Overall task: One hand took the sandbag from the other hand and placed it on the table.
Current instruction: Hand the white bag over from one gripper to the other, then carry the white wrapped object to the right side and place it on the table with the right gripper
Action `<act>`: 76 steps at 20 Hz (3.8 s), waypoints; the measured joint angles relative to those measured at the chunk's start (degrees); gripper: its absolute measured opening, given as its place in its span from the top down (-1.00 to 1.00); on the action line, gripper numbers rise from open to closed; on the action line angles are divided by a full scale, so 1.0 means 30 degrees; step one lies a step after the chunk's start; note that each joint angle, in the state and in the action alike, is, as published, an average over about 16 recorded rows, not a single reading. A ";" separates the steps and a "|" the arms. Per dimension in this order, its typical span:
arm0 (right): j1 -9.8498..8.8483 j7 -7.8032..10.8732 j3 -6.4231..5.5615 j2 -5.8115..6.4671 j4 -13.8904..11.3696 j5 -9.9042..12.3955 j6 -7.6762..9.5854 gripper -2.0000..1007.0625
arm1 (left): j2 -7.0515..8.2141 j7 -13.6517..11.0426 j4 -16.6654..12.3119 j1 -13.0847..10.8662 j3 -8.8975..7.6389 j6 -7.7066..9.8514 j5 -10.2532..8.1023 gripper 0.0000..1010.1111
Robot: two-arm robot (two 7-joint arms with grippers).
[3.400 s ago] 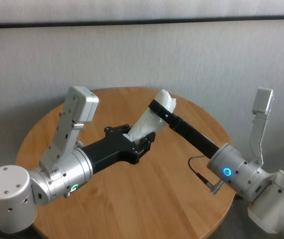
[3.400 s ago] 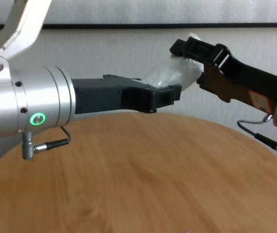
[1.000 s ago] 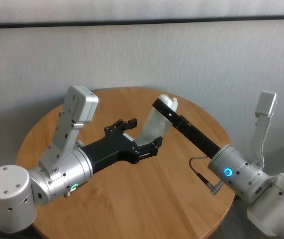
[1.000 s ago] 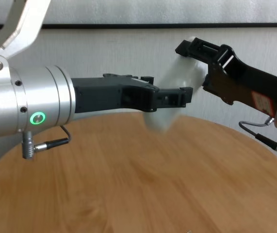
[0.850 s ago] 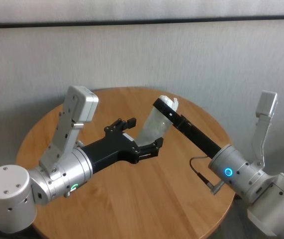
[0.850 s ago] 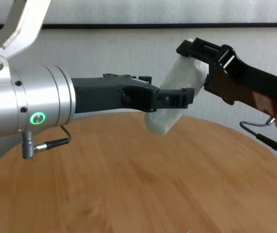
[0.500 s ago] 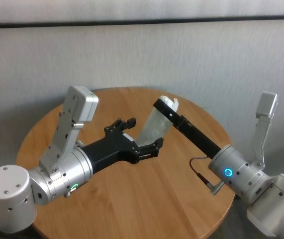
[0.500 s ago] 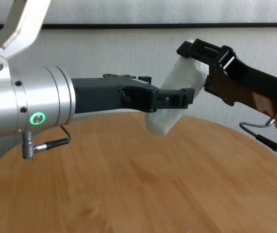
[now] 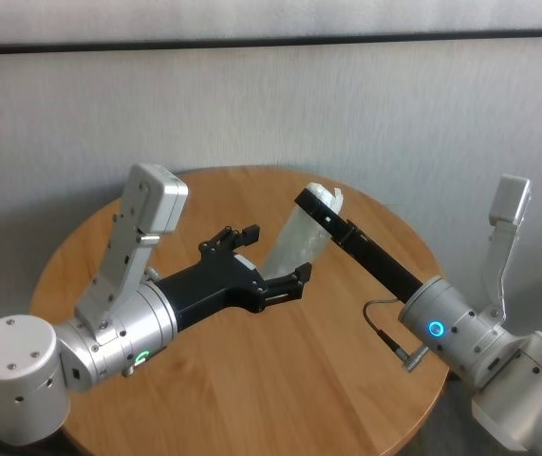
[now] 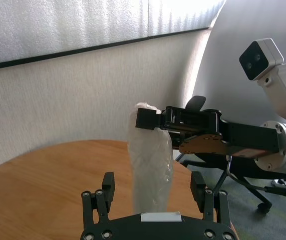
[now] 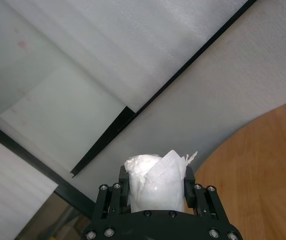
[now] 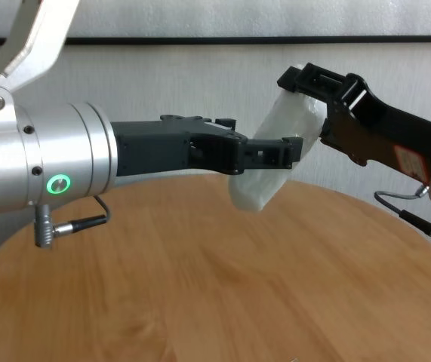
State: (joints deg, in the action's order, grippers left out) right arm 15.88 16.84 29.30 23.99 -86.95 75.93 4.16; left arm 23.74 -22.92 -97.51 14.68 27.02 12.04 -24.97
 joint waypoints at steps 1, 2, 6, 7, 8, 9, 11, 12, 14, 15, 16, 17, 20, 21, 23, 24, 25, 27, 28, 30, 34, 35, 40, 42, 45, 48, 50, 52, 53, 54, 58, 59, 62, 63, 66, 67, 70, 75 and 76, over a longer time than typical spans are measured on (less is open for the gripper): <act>0.0005 -0.0011 0.0009 0.0008 0.0003 0.0001 -0.0012 -0.23 | 0.0000 0.0000 0.0000 0.0000 0.0000 0.0000 0.0000 -0.98; 0.0009 -0.0019 0.0018 0.0014 0.0005 0.0002 -0.0022 -0.23 | 0.0000 0.0000 0.0000 0.0000 0.0000 0.0000 0.0000 -0.98; 0.0016 -0.0026 0.0044 0.0028 0.0012 0.0012 -0.0053 -0.23 | 0.0000 0.0000 0.0000 0.0000 0.0000 0.0000 0.0000 -0.98; 0.0017 -0.0024 0.0049 0.0029 0.0014 0.0015 -0.0060 -0.23 | 0.0000 0.0000 0.0000 0.0000 0.0000 0.0000 0.0000 -0.98; 0.0018 -0.0021 0.0053 0.0031 0.0016 0.0019 -0.0066 -0.23 | 0.0000 0.0000 0.0000 0.0000 0.0000 0.0000 0.0000 -0.98; 0.0019 -0.0018 0.0057 0.0032 0.0019 0.0023 -0.0073 -0.23 | 0.0000 0.0000 0.0000 0.0000 0.0000 0.0000 0.0000 -0.98; 0.0022 -0.0012 0.0063 0.0036 0.0023 0.0031 -0.0083 -0.23 | 0.0000 0.0000 0.0000 0.0000 0.0000 0.0000 0.0000 -0.98; 0.0024 -0.0011 0.0065 0.0038 0.0027 0.0035 -0.0087 -0.23 | 0.0000 0.0000 0.0000 0.0000 0.0000 0.0000 0.0000 -0.98; 0.0029 -0.0014 0.0068 0.0043 0.0036 0.0039 -0.0098 -0.23 | 0.0000 0.0000 0.0000 0.0000 0.0000 0.0001 0.0000 -0.98; 0.0032 -0.0022 0.0070 0.0045 0.0042 0.0037 -0.0105 -0.23 | 0.0000 0.0000 0.0000 0.0000 0.0000 0.0001 0.0000 -0.98; 0.0035 -0.0031 0.0071 0.0047 0.0048 0.0033 -0.0113 -0.23 | 0.0000 0.0000 0.0001 0.0000 0.0000 0.0001 0.0000 -0.98; 0.0039 -0.0050 0.0072 0.0050 0.0056 0.0024 -0.0124 -0.23 | 0.0000 0.0000 0.0000 0.0000 0.0000 0.0001 0.0000 -0.98; 0.0054 -0.0130 0.0066 0.0059 0.0093 -0.0030 -0.0157 -0.23 | 0.0000 0.0000 0.0001 0.0000 0.0001 0.0001 0.0000 -0.98; 0.0060 -0.0166 0.0059 0.0062 0.0110 -0.0055 -0.0169 -0.23 | 0.0000 0.0000 0.0001 0.0000 0.0001 0.0001 0.0000 -0.98; 0.0077 -0.0259 0.0042 0.0068 0.0149 -0.0119 -0.0192 -0.23 | 0.0000 0.0000 0.0001 0.0000 0.0001 0.0001 0.0000 -0.98; 0.0087 -0.0315 0.0030 0.0071 0.0172 -0.0158 -0.0204 -0.23 | 0.0000 0.0000 0.0001 0.0000 0.0001 0.0001 0.0000 -0.98; 0.0099 -0.0383 0.0015 0.0074 0.0198 -0.0204 -0.0214 -0.23 | 0.0000 0.0000 0.0001 0.0000 0.0001 0.0001 0.0000 -0.98; 0.0123 -0.0540 -0.0028 0.0079 0.0261 -0.0310 -0.0233 -0.23 | 0.0000 -0.0001 0.0001 0.0000 0.0001 0.0001 0.0000 -0.98; 0.0134 -0.0622 -0.0057 0.0079 0.0297 -0.0364 -0.0242 -0.23 | 0.0000 -0.0001 0.0001 0.0000 0.0001 0.0001 0.0000 -0.98; 0.0157 -0.0789 -0.0125 0.0076 0.0378 -0.0474 -0.0256 -0.23 | 0.0000 -0.0001 0.0001 0.0000 0.0001 0.0001 0.0000 -0.98; 0.0204 -0.1129 -0.0300 0.0054 0.0571 -0.0694 -0.0263 -0.23 | 0.0000 0.0000 0.0001 0.0000 0.0001 0.0001 0.0000 -0.98; 0.0214 -0.1214 -0.0351 0.0046 0.0620 -0.0746 -0.0261 -0.23 | 0.0000 -0.0001 0.0001 0.0000 0.0001 0.0002 0.0000 -0.98; 0.0252 -0.1660 -0.0641 -0.0015 0.0892 -0.0991 -0.0248 -0.23 | 0.0000 0.0000 0.0001 -0.0001 0.0001 0.0002 0.0000 -0.98; 0.0266 -0.1853 -0.0770 -0.0043 0.1008 -0.1091 -0.0244 -0.23 | 0.0000 0.0000 0.0001 -0.0001 0.0001 0.0002 0.0000 -0.98; 0.0294 -0.2174 -0.0956 -0.0080 0.1173 -0.1260 -0.0233 -0.23 | 0.0000 0.0000 0.0001 -0.0001 0.0001 0.0002 0.0000 -0.98; 0.0324 -0.2517 -0.1136 -0.0102 0.1320 -0.1455 -0.0209 -0.23 | 0.0000 -0.0001 0.0001 -0.0001 0.0001 0.0003 0.0000 -0.98; 0.0345 -0.2730 -0.1257 -0.0114 0.1415 -0.1602 -0.0192 -0.23 | 0.0000 -0.0001 0.0001 -0.0001 0.0001 0.0003 0.0000 -0.98; 0.0367 -0.2933 -0.1370 -0.0125 0.1505 -0.1755 -0.0175 -0.23 | 0.0000 -0.0001 0.0001 -0.0001 0.0001 0.0003 0.0000 -0.98; 0.0377 -0.3032 -0.1423 -0.0128 0.1544 -0.1836 -0.0165 -0.23 | 0.0000 -0.0001 0.0001 -0.0001 0.0001 0.0003 0.0000 -0.98; 0.0386 -0.3127 -0.1471 -0.0131 0.1580 -0.1919 -0.0153 -0.23 | 0.0000 -0.0001 0.0001 -0.0001 0.0001 0.0003 0.0000 -0.98; 0.0408 -0.3447 -0.1634 -0.0138 0.1697 -0.2242 -0.0085 -0.23 | 0.0000 0.0000 0.0001 -0.0001 0.0001 0.0003 0.0000 -0.98; 0.0408 -0.3520 -0.1669 -0.0139 0.1722 -0.2325 -0.0063 -0.23 | 0.0000 0.0000 0.0001 -0.0001 0.0001 0.0003 0.0000 -0.98; 0.0406 -0.3737 -0.1765 -0.0137 0.1803 -0.2596 0.0006 -0.23 | 0.0000 0.0000 0.0001 -0.0001 0.0001 0.0003 0.0000 -0.98; 0.0404 -0.3808 -0.1793 -0.0133 0.1831 -0.2693 0.0030 -0.23 | 0.0000 0.0001 0.0001 -0.0001 0.0001 0.0003 0.0000 -0.98; 0.0400 -0.4035 -0.1858 -0.0110 0.1916 -0.2984 0.0128 -0.23 | 0.0000 0.0001 0.0001 -0.0001 0.0002 0.0003 0.0000 -0.98; 0.0399 -0.4123 -0.1877 -0.0097 0.1946 -0.3084 0.0169 -0.23 | 0.0000 0.0001 0.0001 -0.0001 0.0002 0.0003 0.0000 -0.98; 0.0400 -0.4410 -0.1927 -0.0043 0.2038 -0.3397 0.0322 -0.23 | 0.0000 0.0001 0.0001 0.0000 0.0002 0.0003 0.0001 -0.98; 0.0439 -0.4869 -0.2002 0.0081 0.2226 -0.3920 0.0637 -0.23 | 0.0000 0.0001 0.0001 -0.0001 0.0002 0.0003 0.0001 -0.98; 0.0453 -0.4954 -0.2017 0.0109 0.2269 -0.4019 0.0713 -0.23 | 0.0000 0.0001 0.0001 -0.0001 0.0001 0.0003 0.0001 -0.98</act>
State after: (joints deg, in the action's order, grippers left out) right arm 17.24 1.98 23.25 24.31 -80.14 63.87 6.30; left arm 23.74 -22.92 -97.51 14.67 27.03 12.05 -24.97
